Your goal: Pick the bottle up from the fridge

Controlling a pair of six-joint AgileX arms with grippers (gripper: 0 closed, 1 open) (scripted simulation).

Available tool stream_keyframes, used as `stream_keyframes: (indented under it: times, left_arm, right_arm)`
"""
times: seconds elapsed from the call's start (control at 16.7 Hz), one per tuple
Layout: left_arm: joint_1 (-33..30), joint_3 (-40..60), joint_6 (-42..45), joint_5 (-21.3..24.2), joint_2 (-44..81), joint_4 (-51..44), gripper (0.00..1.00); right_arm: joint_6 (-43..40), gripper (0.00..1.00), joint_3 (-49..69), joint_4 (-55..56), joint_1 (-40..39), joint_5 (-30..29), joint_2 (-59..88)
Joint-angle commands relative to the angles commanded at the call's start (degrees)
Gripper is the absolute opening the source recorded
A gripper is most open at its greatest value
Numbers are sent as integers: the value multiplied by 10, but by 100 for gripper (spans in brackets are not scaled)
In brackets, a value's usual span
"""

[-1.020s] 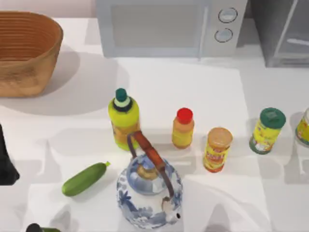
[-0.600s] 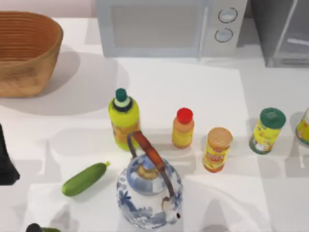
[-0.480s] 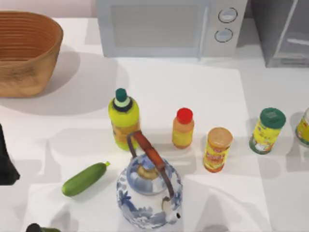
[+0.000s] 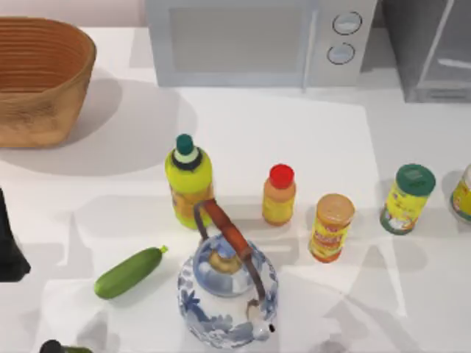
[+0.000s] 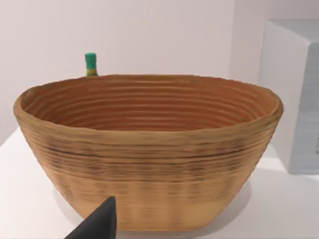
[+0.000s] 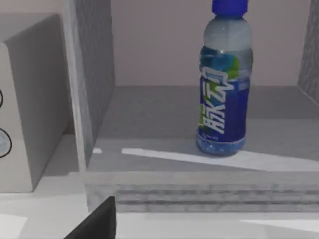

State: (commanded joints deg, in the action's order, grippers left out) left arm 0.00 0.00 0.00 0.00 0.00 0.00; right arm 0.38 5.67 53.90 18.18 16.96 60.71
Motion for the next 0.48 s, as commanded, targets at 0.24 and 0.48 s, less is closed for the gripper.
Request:
stream_keyframes:
  times: [0.24,0.48]
  left_arm:
    - [0,0,0,0,0,0,100]
    - [0,0,0,0,0,0,100]
  right_arm:
    - [4,100,16,170,56,57,202]
    - [6,100,35,309,100,101,344]
